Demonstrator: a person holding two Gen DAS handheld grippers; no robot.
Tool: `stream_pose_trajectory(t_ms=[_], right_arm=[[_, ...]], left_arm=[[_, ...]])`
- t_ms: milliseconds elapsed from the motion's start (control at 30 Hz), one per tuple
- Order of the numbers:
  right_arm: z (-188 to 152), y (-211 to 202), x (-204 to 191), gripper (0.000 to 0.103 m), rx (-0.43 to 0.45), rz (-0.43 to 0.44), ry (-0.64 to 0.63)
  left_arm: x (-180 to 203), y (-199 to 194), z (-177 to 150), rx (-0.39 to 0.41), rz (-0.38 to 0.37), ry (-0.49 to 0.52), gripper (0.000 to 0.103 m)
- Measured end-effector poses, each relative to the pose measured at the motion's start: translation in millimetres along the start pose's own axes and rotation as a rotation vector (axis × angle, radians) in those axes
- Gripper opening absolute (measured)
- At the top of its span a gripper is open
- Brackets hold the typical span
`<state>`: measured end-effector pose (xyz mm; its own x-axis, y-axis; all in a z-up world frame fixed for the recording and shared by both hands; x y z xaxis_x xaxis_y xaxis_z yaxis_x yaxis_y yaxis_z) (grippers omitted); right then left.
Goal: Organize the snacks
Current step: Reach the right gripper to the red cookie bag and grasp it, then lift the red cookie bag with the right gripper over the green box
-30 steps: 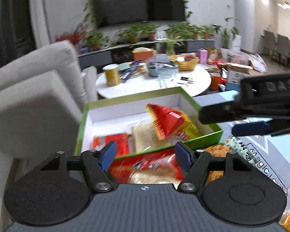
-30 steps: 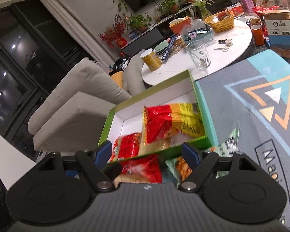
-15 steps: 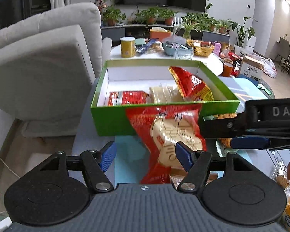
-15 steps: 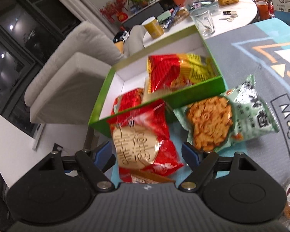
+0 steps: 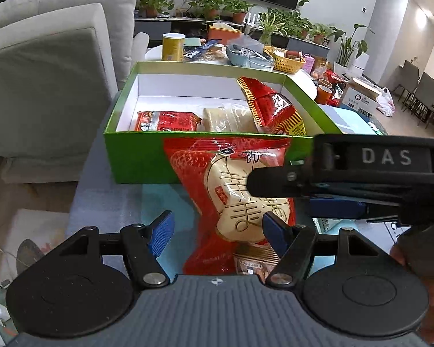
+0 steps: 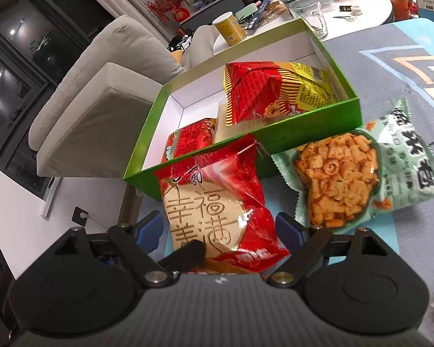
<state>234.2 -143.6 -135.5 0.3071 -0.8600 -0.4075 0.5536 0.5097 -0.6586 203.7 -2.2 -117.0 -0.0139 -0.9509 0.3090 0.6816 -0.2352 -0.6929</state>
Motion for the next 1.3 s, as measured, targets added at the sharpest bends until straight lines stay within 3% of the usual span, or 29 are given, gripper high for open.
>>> stream_pose_trajectory(t_ms=[467,767,833,967,1100,1300], right_arm=[[-2,26,12,0.071,-0.034,0.041,0.047],[-3,30,7,0.072,-0.046,0.032,0.018],[-3,32,4,0.071,-0.052,0.027,0.001],[-5,31,0,0.063,-0.045,0.014,-0.026],[-6,19,-5,0.056,-0.038,0.026,-0.018],[4,-11,-21,0.056,0.03,0.034,-0.042]], left_arm=[[-11,21,-9,-0.051,-0.058,-0.038,0.079],[-9,27,-12,-0.051,-0.072,-0.045,0.079],[-7,28,-14,-0.036,-0.084,-0.035,0.077],[2,22,-15,-0.024,-0.125,-0.019,0.052],[19,5,-17,0.043,-0.087,0.118,0.044],[33,-27,-9,0.12,-0.095,0.171,0.043]])
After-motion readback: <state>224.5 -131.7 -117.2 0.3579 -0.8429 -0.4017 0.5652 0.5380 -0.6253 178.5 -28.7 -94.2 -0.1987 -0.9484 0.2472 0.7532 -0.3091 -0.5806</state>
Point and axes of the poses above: each gripper's, at about its wrist camera, not at the fingertips, and y roughly the way its jaws point, x to its right, z to its top, the point moved 10 cm from there along y, roughly the way its jaws point, and after that the axes turned 13 degrees about -y, right-handed, at the moved point
